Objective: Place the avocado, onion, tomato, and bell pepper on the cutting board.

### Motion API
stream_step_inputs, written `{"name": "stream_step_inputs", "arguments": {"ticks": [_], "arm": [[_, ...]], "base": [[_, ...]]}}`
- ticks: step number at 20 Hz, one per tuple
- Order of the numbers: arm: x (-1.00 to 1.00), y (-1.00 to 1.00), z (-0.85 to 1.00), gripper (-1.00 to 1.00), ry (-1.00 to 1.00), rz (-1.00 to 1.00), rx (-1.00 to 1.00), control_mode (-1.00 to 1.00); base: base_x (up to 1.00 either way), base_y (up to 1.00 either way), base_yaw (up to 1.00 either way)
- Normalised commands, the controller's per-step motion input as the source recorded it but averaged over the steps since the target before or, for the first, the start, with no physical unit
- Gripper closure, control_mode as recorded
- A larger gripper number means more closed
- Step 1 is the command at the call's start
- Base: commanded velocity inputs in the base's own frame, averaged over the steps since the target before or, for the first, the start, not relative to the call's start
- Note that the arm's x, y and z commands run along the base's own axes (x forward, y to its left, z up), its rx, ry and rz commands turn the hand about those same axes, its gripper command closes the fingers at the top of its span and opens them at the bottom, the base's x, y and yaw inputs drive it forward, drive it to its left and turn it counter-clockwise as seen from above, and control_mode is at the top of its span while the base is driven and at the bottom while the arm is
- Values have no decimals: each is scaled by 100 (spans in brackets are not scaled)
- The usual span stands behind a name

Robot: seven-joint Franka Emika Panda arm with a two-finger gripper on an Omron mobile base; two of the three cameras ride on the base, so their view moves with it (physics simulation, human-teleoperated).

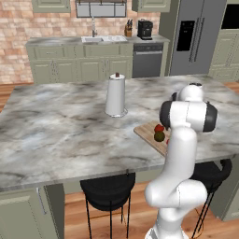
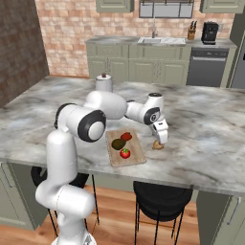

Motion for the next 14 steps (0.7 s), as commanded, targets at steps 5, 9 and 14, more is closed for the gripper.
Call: {"name": "stream_step_inputs", "arguments": {"ticks": [5,9,14], "arm": [[12,-5,-16,-100,0,0,0,-100],[10,-8,-16,-100,0,0,0,-100],[2,-7,-15,-100,-1,0,0,-100]], "base": [[0,0,0],[0,0,0],[0,0,0]]}}
